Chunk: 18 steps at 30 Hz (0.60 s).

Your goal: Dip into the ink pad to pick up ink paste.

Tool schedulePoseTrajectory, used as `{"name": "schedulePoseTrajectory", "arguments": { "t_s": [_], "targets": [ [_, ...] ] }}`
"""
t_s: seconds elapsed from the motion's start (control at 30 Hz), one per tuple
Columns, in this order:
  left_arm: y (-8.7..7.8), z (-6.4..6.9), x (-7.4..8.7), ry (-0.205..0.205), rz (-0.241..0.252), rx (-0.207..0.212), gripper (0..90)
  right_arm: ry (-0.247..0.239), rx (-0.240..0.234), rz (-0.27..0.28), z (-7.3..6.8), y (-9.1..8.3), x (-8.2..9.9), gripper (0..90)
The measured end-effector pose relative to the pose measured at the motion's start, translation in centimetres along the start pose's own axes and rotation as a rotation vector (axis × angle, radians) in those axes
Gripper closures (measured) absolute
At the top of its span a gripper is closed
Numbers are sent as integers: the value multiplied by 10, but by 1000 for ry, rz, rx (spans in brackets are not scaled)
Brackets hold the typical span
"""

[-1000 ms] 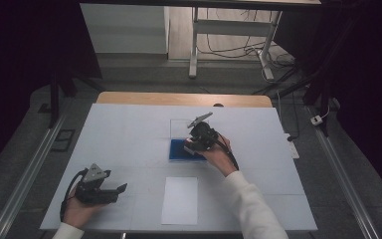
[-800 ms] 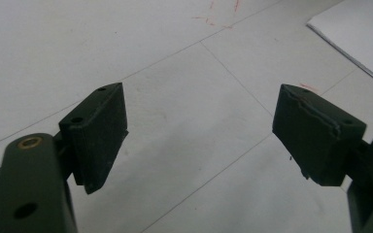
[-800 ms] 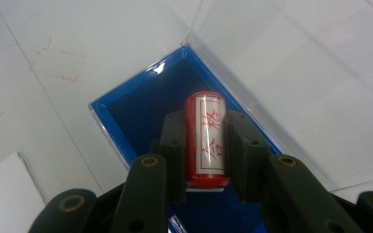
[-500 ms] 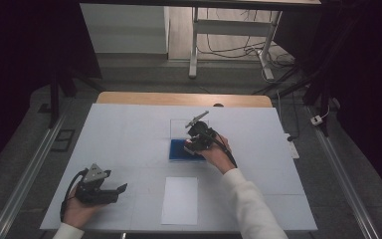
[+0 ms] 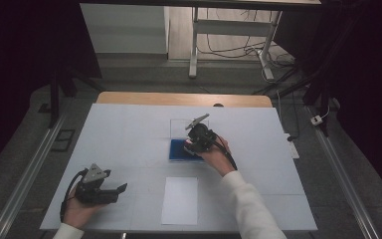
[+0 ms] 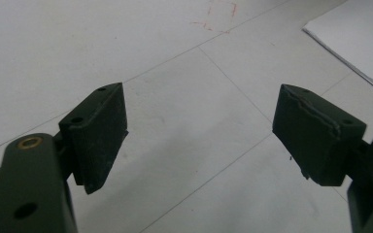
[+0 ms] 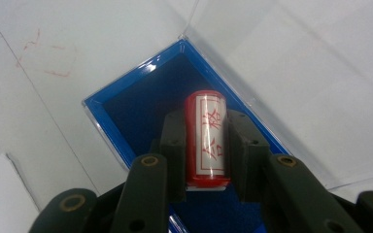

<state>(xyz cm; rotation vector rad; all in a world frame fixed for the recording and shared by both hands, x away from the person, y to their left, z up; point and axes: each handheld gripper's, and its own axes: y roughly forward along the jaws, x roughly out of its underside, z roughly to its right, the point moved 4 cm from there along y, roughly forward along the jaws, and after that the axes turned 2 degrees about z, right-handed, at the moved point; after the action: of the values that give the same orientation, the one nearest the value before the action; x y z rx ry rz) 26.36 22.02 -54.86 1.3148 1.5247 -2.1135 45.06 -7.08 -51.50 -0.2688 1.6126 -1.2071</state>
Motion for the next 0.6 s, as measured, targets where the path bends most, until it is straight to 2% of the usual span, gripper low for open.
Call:
{"name": "schedulePoseTrajectory", "arguments": {
  "t_s": [0.17, 0.3, 0.4, 0.5, 0.6],
  "targets": [
    [0, 0, 0, -5, -1, -3, 205, 16, -10, -4, 1, 0, 0, 704],
    [0, -1, 0, -4, 1, -3, 205, 25, -39, 3, 4, -6, -2, 701],
    [1, -1, 0, -3, 0, -5, 205, 33, -56, 65, 6, -12, -1, 701],
    [2, -2, 1, -4, -6, -11, 205, 37, -50, 115, 7, -21, -4, 700],
    [1, -1, 0, -6, -4, -14, 205, 29, -52, 128, 6, -28, -5, 700]
  ]
}}
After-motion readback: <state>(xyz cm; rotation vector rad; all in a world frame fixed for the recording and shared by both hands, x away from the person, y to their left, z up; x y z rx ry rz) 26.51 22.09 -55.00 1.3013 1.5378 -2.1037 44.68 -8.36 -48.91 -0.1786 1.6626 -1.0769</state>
